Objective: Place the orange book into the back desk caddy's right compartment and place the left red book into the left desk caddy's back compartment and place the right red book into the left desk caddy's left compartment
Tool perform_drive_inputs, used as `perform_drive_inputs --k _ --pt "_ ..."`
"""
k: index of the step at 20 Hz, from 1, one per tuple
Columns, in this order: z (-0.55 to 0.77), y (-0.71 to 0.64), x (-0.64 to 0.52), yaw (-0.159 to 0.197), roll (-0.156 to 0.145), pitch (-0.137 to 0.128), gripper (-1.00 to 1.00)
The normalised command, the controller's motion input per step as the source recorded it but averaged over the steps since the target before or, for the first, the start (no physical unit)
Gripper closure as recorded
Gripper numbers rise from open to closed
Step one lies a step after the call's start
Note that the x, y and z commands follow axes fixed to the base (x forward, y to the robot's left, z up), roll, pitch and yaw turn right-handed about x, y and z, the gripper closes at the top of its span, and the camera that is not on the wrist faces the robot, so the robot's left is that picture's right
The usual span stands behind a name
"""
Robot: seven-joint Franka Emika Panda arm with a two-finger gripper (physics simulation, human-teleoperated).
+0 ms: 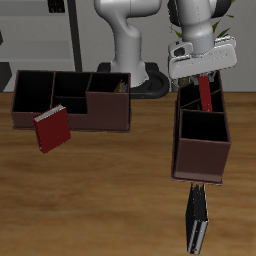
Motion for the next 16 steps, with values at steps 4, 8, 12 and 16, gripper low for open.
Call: perform_drive_inputs --k 4,8,12,16 --pt "-0.18 0.08 0.04 -0.036 0.038 0.084 1.0" --pt "-0.07 0.02 0.04 -0.058 0.022 0.064 -1.0" --pt "-0.04 0.01 0.01 -0.025 0.011 0.049 -1.0" --pt "0.05 0.0 0.01 0.012 0.0 -0.004 -1.0"
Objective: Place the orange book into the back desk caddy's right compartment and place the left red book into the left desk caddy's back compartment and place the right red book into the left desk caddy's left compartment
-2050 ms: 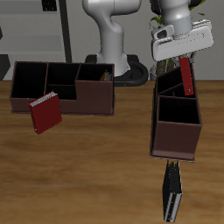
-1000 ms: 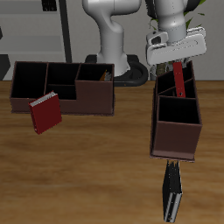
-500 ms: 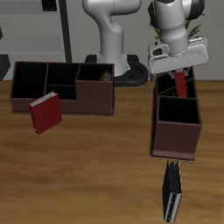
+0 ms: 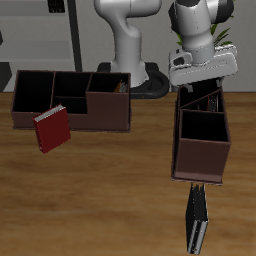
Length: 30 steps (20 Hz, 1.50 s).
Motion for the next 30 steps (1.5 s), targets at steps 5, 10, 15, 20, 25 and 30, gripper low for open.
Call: perform_drive_inputs --k 5,10,15,20,25,30 --pt "0.16 -0.08 0.0 0.01 -0.015 -0.024 -1.0" --pt "0.2 -0.18 0.06 -0.001 -0.038 -0.032 -1.0" --pt "0.24 -0.28 0.06 0.016 -0.05 -0.042 -1.0" --pt "0.2 -0.52 0.12 0.002 -0.087 -0.028 -1.0" --pt "0.07 -0.64 0.22 0.003 -0.088 -0.005 -1.0" --pt "0.05 -0.76 0.24 0.014 -0.099 -0.001 -1.0"
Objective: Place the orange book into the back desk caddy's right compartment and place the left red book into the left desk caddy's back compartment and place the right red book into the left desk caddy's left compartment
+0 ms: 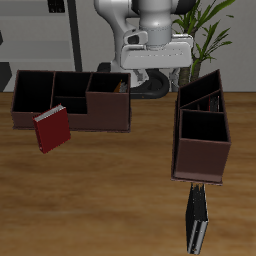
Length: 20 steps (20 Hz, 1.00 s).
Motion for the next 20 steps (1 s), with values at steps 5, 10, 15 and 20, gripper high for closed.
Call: perform_drive_inputs --k 5,10,15,20 --pt "0.12 -1.03 0.23 0.001 -0.073 0.008 -1.0" --pt "0.09 -0.97 0.19 -0.035 -0.098 -0.017 -1.0" --pt "0.01 -0.76 0.2 -0.069 -0.083 0.019 -1.0" --pt "-0.12 -0.57 -0.04 -0.023 -0.005 0.026 -1.0"
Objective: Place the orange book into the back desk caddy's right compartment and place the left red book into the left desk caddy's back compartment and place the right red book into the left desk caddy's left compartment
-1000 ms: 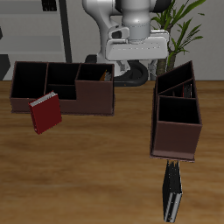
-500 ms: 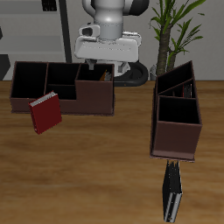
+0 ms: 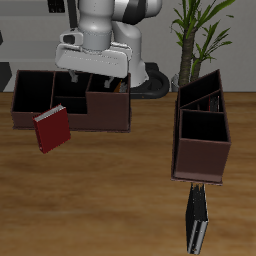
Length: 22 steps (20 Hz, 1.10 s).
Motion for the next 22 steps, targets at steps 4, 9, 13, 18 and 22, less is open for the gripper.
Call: perform_drive_inputs --k 4,9,13,18,22 --pt "-0.26 -0.72 -0.09 -0.07 -0.046 0.053 -1.0" --pt "-0.22 -0.74 -0.23 -0.018 -0.03 0.002 -1.0" --pt "0.15 -0.29 0.01 -0.026 -0.047 -0.035 -1.0" --pt "-0.11 -0.07 0.0 -0.038 0.034 0.014 -1.0" --pt "-0.15 -0.21 -0.04 -0.037 0.07 -0.007 -1.0"
